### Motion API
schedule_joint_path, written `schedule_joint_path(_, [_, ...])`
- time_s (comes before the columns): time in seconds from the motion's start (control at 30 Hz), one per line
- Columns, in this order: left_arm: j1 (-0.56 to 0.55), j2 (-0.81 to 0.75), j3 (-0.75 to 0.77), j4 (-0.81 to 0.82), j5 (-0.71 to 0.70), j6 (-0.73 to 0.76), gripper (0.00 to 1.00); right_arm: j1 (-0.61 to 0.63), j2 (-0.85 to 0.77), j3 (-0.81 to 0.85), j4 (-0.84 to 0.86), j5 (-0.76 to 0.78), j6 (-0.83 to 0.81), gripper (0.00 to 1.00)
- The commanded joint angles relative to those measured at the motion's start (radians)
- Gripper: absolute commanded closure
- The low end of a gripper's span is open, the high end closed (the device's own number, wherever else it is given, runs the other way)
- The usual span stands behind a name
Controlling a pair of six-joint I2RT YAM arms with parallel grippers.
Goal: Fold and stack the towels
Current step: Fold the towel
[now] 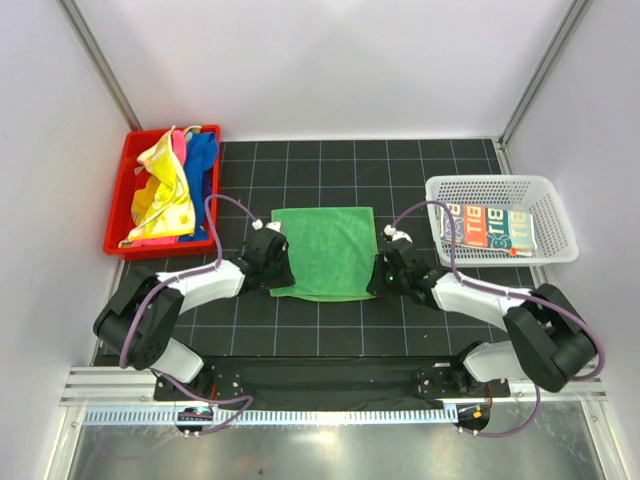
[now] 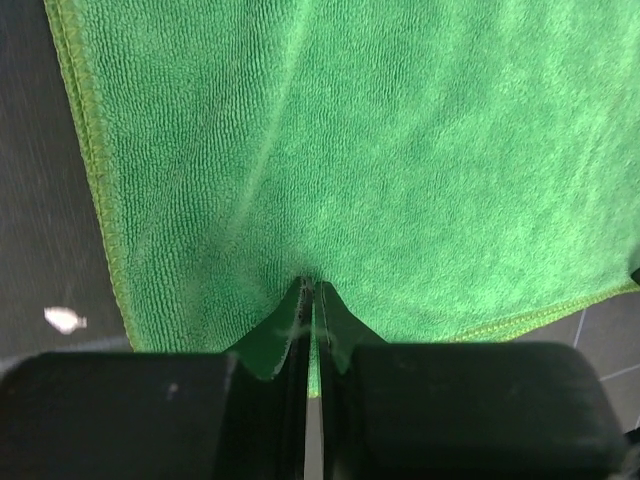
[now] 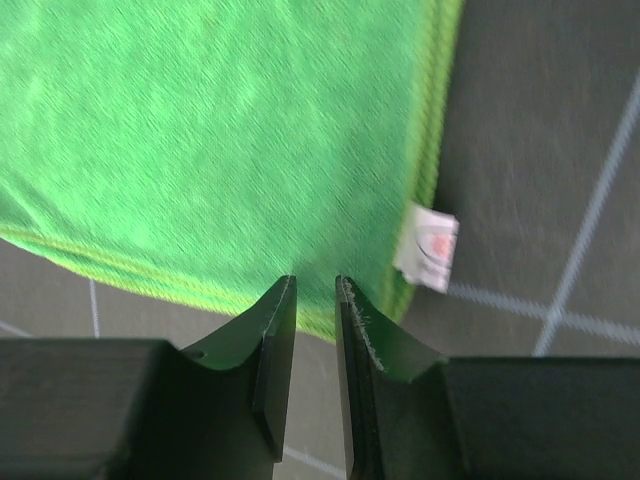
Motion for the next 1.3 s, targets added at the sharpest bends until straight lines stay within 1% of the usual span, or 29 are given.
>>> schedule_joint_path(0.0, [-0.03, -0.062, -0.034, -0.072, -0.056, -0.025, 0.92, 0.019, -0.082, -0.052, -0.07, 0.01, 0.023, 0.71])
schedule_joint_path(0.13, [-0.037, -0.137, -0.023, -0.121, -0.065, -0.022, 0.9, 0.02, -0.189, -0.036, -0.122, 0.014, 0.02, 0.68])
schedule_joint_path(0.23, [-0.037, -0.171, 0.053, -0.177, -0.102, -0.004, 0.83, 0.017, -0.192, 0.049, -0.165, 0.053, -0.009, 0.65])
schedule_joint_path(0.27, [-0.037, -0.181, 0.098, -0.187, -0.119, 0.002, 0.78, 0.016, -0.179, 0.104, -0.177, 0.066, -0.02, 0.64])
schedule_joint_path(0.3, [-0.033, -0.183, 0.127, -0.207, -0.135, 0.021, 0.75, -0.006, -0.159, 0.138, -0.185, 0.073, -0.03, 0.63])
schedule_joint_path(0.33, [-0.024, -0.177, 0.155, -0.216, -0.16, 0.035, 0.71, -0.015, -0.11, 0.196, -0.168, 0.064, -0.047, 0.63])
schedule_joint_path(0.37, [-0.013, -0.154, 0.214, -0.221, -0.165, 0.044, 0.7, -0.032, -0.079, 0.227, -0.157, 0.053, -0.053, 0.63])
schedule_joint_path(0.4, [0.019, -0.139, 0.239, -0.223, -0.165, 0.058, 0.69, -0.049, -0.049, 0.259, -0.148, 0.013, -0.06, 0.63])
schedule_joint_path(0.43, [0.039, -0.12, 0.262, -0.208, -0.137, 0.065, 0.67, -0.076, 0.026, 0.323, -0.12, -0.011, -0.069, 0.63])
schedule_joint_path(0.5, [0.099, -0.048, 0.337, -0.194, -0.108, 0.078, 0.67, -0.092, 0.111, 0.397, -0.114, -0.035, -0.084, 0.64])
schedule_joint_path(0.53, [0.116, -0.016, 0.362, -0.154, -0.088, 0.087, 0.65, -0.105, 0.151, 0.474, -0.11, -0.038, -0.092, 0.64])
schedule_joint_path(0.57, [0.134, 0.046, 0.388, -0.143, -0.049, 0.096, 0.65, -0.116, 0.235, 0.509, -0.106, -0.048, -0.095, 0.64])
schedule_joint_path(0.6, [0.148, 0.085, 0.446, -0.135, -0.031, 0.102, 0.65, -0.13, 0.271, 0.539, -0.094, -0.071, -0.09, 0.65])
schedule_joint_path(0.63, [0.175, 0.12, 0.472, -0.119, -0.006, 0.122, 0.65, -0.141, 0.303, 0.586, -0.056, -0.114, -0.084, 0.66])
schedule_joint_path(0.67, [0.186, 0.152, 0.497, -0.096, 0.008, 0.128, 0.65, -0.161, 0.343, 0.612, -0.045, -0.134, -0.077, 0.66])
schedule_joint_path(0.7, [0.196, 0.217, 0.547, -0.083, 0.071, 0.128, 0.65, -0.168, 0.404, 0.64, -0.04, -0.148, -0.066, 0.66])
schedule_joint_path(0.73, [0.214, 0.243, 0.561, -0.065, 0.099, 0.136, 0.64, -0.171, 0.438, 0.678, -0.002, -0.174, -0.063, 0.67])
schedule_joint_path(0.77, [0.219, 0.275, 0.583, -0.031, 0.11, 0.134, 0.64, -0.184, 0.467, 0.697, 0.015, -0.186, -0.058, 0.67])
schedule_joint_path(0.8, [0.225, 0.326, 0.603, -0.026, 0.134, 0.133, 0.64, -0.19, 0.533, 0.72, 0.021, -0.202, -0.041, 0.67])
schedule_joint_path(0.83, [0.231, 0.355, 0.642, -0.022, 0.151, 0.134, 0.64, -0.197, 0.561, 0.761, 0.032, -0.231, -0.035, 0.68])
schedule_joint_path(0.87, [0.237, 0.38, 0.658, -0.022, 0.16, 0.139, 0.64, -0.204, 0.584, 0.773, 0.044, -0.271, -0.026, 0.68])
schedule_joint_path(0.9, [0.24, 0.397, 0.67, -0.022, 0.163, 0.139, 0.64, -0.211, 0.623, 0.781, 0.056, -0.28, -0.014, 0.68])
schedule_joint_path(1.0, [0.255, 0.461, 0.693, -0.022, 0.147, 0.142, 0.64, -0.228, 0.676, 0.809, 0.061, -0.3, -0.008, 0.69])
schedule_joint_path(1.03, [0.263, 0.481, 0.698, -0.022, 0.134, 0.142, 0.65, -0.234, 0.693, 0.807, 0.094, -0.3, -0.003, 0.69])
schedule_joint_path(1.13, [0.283, 0.493, 0.687, -0.023, 0.086, 0.142, 0.65, -0.263, 0.699, 0.763, 0.148, -0.308, 0.019, 0.7])
schedule_joint_path(1.27, [0.286, 0.503, 0.678, -0.028, 0.021, 0.154, 0.65, -0.296, 0.708, 0.737, 0.165, -0.318, 0.022, 0.7])
